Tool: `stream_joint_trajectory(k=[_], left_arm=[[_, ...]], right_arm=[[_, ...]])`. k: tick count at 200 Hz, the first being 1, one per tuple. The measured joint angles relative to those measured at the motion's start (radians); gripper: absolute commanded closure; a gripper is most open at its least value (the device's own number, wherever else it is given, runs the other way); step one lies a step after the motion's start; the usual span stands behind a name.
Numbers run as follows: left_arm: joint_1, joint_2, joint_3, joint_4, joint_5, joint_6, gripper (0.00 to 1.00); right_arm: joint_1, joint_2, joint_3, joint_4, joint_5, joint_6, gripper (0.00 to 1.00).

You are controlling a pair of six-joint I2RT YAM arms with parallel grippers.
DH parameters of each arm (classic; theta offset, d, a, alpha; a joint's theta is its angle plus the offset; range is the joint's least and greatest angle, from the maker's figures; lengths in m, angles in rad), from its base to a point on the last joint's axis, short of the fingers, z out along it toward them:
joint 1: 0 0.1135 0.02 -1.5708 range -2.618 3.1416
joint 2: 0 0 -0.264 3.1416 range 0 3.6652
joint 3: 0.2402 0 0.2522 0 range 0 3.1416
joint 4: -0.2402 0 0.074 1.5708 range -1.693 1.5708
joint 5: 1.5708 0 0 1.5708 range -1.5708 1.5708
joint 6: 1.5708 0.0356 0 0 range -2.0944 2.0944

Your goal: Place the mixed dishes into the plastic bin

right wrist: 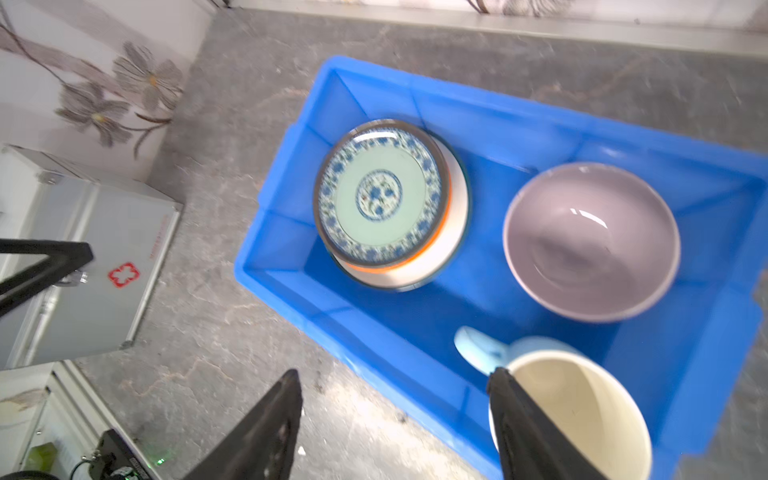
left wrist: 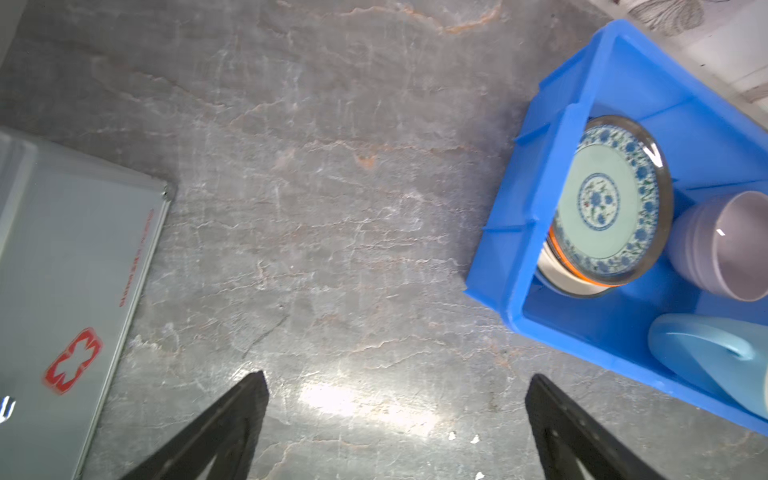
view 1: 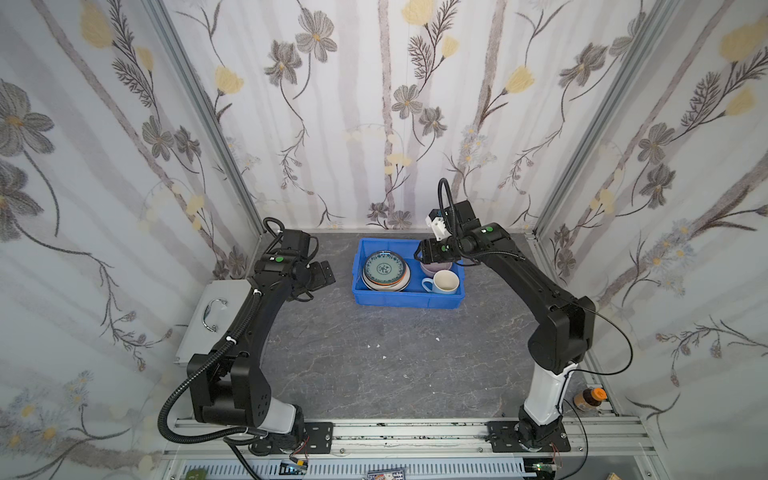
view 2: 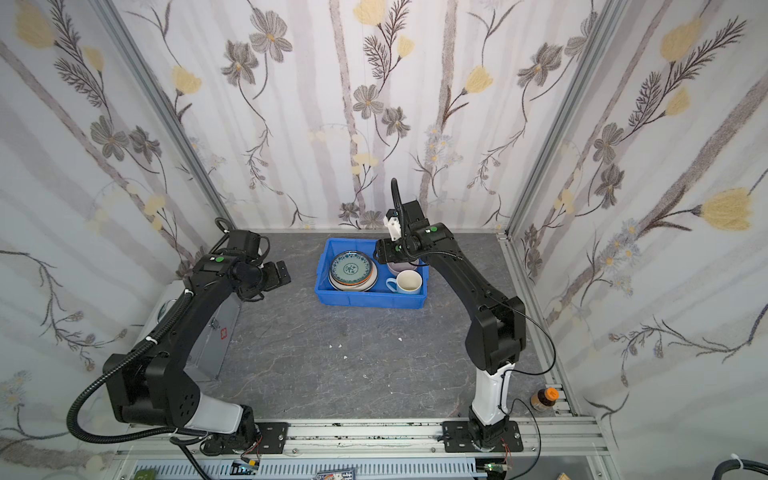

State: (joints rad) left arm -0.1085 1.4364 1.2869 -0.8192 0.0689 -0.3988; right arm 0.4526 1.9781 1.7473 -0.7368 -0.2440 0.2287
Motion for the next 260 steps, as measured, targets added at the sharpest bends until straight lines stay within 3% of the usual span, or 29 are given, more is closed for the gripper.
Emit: stream_joint_trajectory(k=[15, 42, 81, 147, 195, 260], left_arm=[[0.004, -0.032, -0.061, 0.025, 0.010, 0.003, 0.00], [-0.005, -0.029, -0.091, 0.050, 0.048, 0.001, 0.05], [-0.082, 0.068, 0.003, 0.068, 0.055, -0.001, 0.14], [-0.179, 0.329, 0.200, 0.066, 0.013, 0.034, 0.28], [-0.206, 0.498, 0.351, 0.050, 0.013, 0.068, 0.29], [-0.206, 0.587, 0.433, 0.025, -0.002, 0.112, 0.30]], right_arm=[[-0.011, -0.107, -0.172, 0.034, 0.025, -0.001, 0.34], [-0.054, -0.251, -0.402, 0.094, 0.074, 0.030, 0.52], [-0.120, -0.290, -0.533, 0.158, 0.143, 0.077, 0.62], [-0.151, -0.175, -0.439, 0.216, 0.177, 0.112, 0.62], [-0.167, -0.035, -0.315, 0.232, 0.189, 0.145, 0.63], [-0.172, 0.183, -0.076, 0.237, 0.209, 0.185, 0.63]])
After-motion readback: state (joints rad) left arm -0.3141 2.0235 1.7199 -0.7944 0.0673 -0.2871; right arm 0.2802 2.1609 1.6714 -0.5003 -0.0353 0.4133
